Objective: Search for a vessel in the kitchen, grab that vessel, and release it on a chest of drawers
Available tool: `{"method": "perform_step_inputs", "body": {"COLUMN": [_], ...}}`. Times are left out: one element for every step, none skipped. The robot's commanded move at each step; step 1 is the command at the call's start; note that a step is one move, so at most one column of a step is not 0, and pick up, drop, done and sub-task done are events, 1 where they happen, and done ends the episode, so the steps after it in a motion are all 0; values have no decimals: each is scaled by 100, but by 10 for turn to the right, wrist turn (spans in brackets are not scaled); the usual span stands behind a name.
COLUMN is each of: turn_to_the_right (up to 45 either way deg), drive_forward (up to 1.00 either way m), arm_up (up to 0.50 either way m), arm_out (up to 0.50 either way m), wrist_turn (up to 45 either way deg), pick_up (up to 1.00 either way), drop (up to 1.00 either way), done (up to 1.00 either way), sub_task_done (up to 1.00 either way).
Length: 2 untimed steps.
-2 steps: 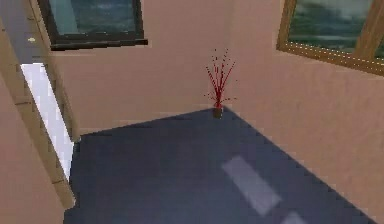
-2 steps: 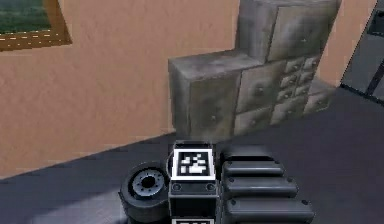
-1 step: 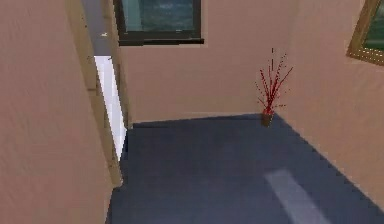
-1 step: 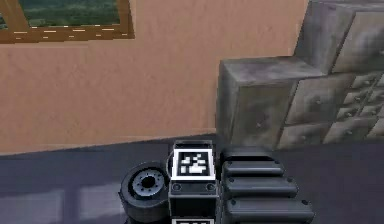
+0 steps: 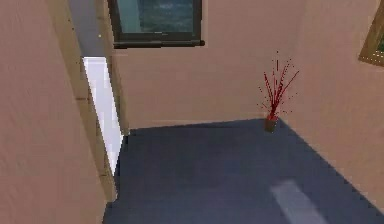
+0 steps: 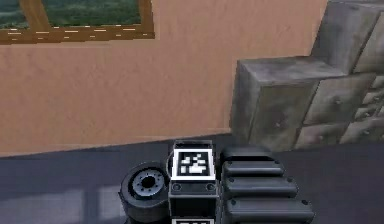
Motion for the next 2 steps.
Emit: {"method": "perform_step_inputs", "body": {"turn_to_the_right": [-120,-30], "drive_forward": [0,0], "arm_up": [0,0], "arm_out": [0,0], "wrist_turn": [0,0], "pick_up": [0,0], "drop": [0,0], "done": [0,0], "sub_task_done": [0,0]}}
